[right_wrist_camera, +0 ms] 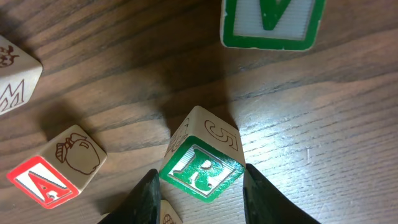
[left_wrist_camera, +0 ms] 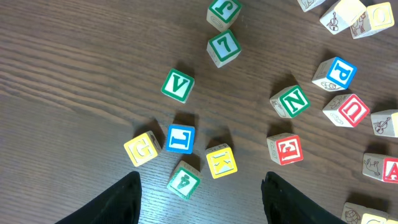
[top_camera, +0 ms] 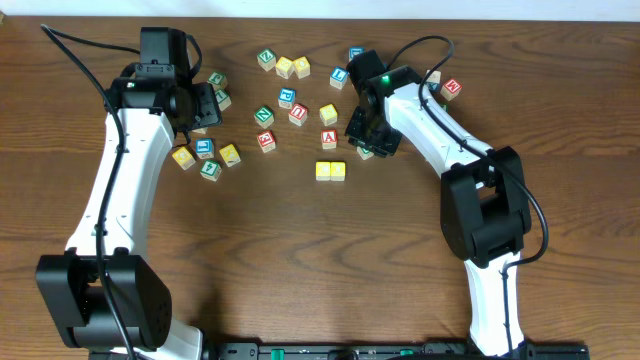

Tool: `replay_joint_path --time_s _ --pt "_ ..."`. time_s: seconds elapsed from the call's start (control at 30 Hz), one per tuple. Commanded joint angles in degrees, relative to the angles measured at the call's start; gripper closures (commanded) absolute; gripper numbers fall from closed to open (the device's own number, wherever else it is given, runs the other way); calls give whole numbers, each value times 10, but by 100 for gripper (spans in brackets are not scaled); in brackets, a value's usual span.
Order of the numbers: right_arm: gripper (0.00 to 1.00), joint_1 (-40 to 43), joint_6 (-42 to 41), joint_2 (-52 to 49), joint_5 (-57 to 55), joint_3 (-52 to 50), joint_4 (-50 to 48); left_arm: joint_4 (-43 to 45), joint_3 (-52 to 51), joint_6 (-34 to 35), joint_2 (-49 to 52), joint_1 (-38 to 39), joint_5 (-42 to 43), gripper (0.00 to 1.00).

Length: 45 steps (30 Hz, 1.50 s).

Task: Spell out CORL

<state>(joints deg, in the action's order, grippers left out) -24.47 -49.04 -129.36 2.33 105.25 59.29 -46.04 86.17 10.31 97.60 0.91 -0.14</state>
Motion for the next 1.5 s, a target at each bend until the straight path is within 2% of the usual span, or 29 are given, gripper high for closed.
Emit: replay_joint_path --time_s 0.0,0.27,0.47,0.73,0.83,0.93,1.07,1.1,1.17,1.27,1.33,1.47 --pt "66 -2 38 8 -13 -5 3 0 -6 -1 5 -2 1 39" --pt "64 -3 185 8 13 -5 5 0 -6 -1 5 -2 1 39" --pt "64 -4 265 8 49 -5 18 0 -6 -1 5 -2 1 39" --pt "61 -4 405 8 66 -5 62 0 -6 -1 5 -2 1 39" --pt "60 -4 425 8 66 -5 68 0 -6 -1 5 -2 1 39" --pt "55 -3 411 9 71 -3 56 0 -6 -1 5 -2 1 39" --pt "47 1 324 27 62 16 38 -2 -6 -1 5 -2 1 39" --pt "47 4 285 35 53 19 37 -2 -6 -1 5 -2 1 39" --pt "50 10 152 50 18 19 41 -3 -6 -1 5 -2 1 39" --pt "55 13 54 45 -16 17 32 -2 -6 -1 5 -2 1 39" --pt "56 12 18 42 -33 10 20 -2 -6 -1 5 -2 1 39" --pt "55 10 12 38 -33 8 -13 -2 -6 -1 5 -2 1 39"
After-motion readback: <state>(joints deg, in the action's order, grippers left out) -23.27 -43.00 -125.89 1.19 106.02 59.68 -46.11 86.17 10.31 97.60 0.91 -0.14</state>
